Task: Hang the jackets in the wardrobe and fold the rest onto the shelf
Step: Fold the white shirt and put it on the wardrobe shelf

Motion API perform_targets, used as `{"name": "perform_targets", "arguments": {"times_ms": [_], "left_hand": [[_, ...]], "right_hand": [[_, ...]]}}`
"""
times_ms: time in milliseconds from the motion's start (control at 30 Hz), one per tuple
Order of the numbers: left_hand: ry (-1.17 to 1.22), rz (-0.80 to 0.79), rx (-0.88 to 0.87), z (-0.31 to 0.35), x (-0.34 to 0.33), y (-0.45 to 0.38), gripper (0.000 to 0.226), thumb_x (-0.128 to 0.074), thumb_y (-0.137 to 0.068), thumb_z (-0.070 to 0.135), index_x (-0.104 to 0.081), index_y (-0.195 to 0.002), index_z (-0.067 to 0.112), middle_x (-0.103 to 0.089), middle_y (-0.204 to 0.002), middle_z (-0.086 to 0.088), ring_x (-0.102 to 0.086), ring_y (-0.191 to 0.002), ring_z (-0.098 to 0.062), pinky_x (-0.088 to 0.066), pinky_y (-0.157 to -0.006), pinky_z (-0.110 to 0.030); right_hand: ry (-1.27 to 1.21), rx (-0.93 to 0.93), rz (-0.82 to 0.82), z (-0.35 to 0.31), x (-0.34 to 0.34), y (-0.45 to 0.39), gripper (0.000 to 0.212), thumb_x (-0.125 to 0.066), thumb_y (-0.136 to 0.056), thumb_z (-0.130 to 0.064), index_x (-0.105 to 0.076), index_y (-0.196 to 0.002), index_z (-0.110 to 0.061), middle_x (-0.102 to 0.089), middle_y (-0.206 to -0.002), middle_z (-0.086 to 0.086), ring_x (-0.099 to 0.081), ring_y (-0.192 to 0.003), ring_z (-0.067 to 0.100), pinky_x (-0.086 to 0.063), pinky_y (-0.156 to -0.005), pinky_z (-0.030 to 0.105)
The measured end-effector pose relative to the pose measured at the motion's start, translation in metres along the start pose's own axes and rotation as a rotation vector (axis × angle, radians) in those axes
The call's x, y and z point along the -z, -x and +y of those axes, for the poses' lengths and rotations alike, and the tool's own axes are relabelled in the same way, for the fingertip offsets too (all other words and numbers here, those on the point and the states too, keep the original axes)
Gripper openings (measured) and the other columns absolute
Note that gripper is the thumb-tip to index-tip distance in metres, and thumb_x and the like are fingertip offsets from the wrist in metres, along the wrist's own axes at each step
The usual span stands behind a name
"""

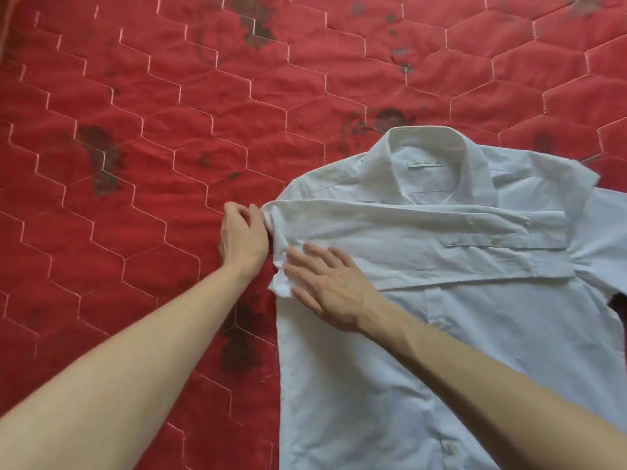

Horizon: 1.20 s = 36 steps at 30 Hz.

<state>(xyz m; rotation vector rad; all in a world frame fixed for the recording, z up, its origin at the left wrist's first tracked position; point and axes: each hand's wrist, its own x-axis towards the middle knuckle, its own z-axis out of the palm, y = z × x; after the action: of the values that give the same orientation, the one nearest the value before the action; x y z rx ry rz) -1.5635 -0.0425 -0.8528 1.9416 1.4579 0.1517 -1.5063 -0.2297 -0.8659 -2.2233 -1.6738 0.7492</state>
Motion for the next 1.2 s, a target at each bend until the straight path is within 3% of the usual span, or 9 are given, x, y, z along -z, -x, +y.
{"name": "perform_targets", "arguments": {"times_ms": [133,267,367,600,800,900,967,1067,1200], "left_hand": [[0.037,-0.023,0.095,-0.025,-0.006,0.062,0.036,-0.036,-0.107,0.046,-0.051,-0.086,0.020,-0.062,-0.077,0.003,-0.060,-0.082,-0.030,-0.038,-0.069,-0.039],[-0.013,-0.076,-0.137,-0.050,-0.012,0.114,0.036,-0.037,-0.103,0.058,-0.047,-0.089,0.026,-0.058,-0.079,0.005,-0.053,-0.081,-0.020,-0.034,-0.069,-0.037],[-0.017,-0.041,-0.218,-0.061,-0.014,0.123,0.039,-0.044,-0.106,0.051,-0.040,-0.081,0.022,-0.049,-0.074,0.005,-0.047,-0.077,-0.021,-0.037,-0.069,-0.040],[-0.101,0.081,-0.133,-0.070,-0.009,0.112,0.039,-0.055,-0.106,0.022,-0.043,-0.069,0.019,-0.062,-0.064,-0.009,-0.060,-0.066,-0.038,-0.037,-0.061,-0.039],[-0.259,-0.006,-0.121,-0.068,-0.002,0.109,0.027,-0.054,-0.102,0.026,-0.043,-0.078,0.017,-0.064,-0.079,-0.011,-0.061,-0.077,-0.038,-0.040,-0.069,-0.042],[-0.352,0.129,-0.219,-0.071,-0.001,0.111,0.012,-0.059,-0.096,0.019,-0.053,-0.106,0.015,-0.058,-0.110,-0.010,-0.058,-0.100,-0.033,-0.048,-0.085,-0.048],[-0.404,0.129,-0.467,-0.068,-0.008,0.112,0.038,-0.055,-0.095,0.010,-0.054,-0.132,0.008,-0.053,-0.135,-0.014,-0.054,-0.127,-0.037,-0.045,-0.106,-0.049],[-0.452,-0.116,-0.733,-0.063,-0.023,0.112,0.057,-0.046,-0.106,0.022,-0.035,-0.160,0.008,-0.027,-0.169,-0.015,-0.022,-0.159,-0.031,-0.021,-0.129,-0.047],[-0.573,-0.237,-0.705,-0.075,-0.032,0.107,0.068,-0.031,-0.111,0.046,-0.005,-0.167,0.017,0.008,-0.175,-0.006,0.006,-0.162,-0.026,-0.005,-0.132,-0.044]], "right_hand": [[-0.178,-0.182,0.323,0.009,0.035,-0.038,0.029,-0.048,-0.108,-0.032,-0.063,-0.128,-0.019,-0.065,-0.125,0.003,-0.056,-0.113,0.030,-0.045,-0.093,0.045],[-0.074,-0.166,0.136,0.016,0.069,-0.096,0.044,-0.055,-0.103,-0.044,-0.053,-0.142,-0.022,-0.064,-0.127,0.001,-0.050,-0.121,0.030,-0.043,-0.099,0.045],[0.017,-0.117,-0.038,0.011,0.075,-0.129,0.027,-0.061,-0.097,-0.035,-0.069,-0.114,-0.015,-0.072,-0.109,0.008,-0.060,-0.108,0.035,-0.046,-0.086,0.040],[-0.197,-0.331,0.134,0.005,0.063,-0.144,0.023,-0.070,-0.084,-0.033,-0.075,-0.085,-0.010,-0.073,-0.082,0.011,-0.066,-0.083,0.031,-0.051,-0.068,0.041],[0.006,-0.236,0.359,0.001,0.056,-0.112,0.028,-0.049,-0.106,-0.026,-0.062,-0.129,-0.014,-0.062,-0.126,0.008,-0.055,-0.116,0.033,-0.043,-0.097,0.045],[0.022,-0.209,0.532,0.007,0.037,-0.047,0.037,-0.047,-0.106,-0.014,-0.055,-0.143,-0.014,-0.052,-0.149,0.008,-0.049,-0.136,0.031,-0.040,-0.108,0.043],[0.099,-0.235,0.525,0.023,0.023,0.003,0.045,-0.046,-0.108,-0.013,-0.048,-0.152,-0.014,-0.041,-0.162,0.008,-0.035,-0.152,0.028,-0.032,-0.119,0.043],[0.161,-0.474,0.449,0.053,0.014,0.060,0.053,-0.037,-0.109,-0.026,-0.034,-0.161,-0.018,-0.026,-0.170,0.005,-0.021,-0.159,0.025,-0.022,-0.126,0.050],[0.139,-0.853,0.389,0.098,0.018,0.119,0.062,-0.023,-0.108,-0.043,-0.016,-0.166,-0.024,-0.011,-0.174,0.004,-0.009,-0.161,0.026,-0.013,-0.127,0.053]]}}
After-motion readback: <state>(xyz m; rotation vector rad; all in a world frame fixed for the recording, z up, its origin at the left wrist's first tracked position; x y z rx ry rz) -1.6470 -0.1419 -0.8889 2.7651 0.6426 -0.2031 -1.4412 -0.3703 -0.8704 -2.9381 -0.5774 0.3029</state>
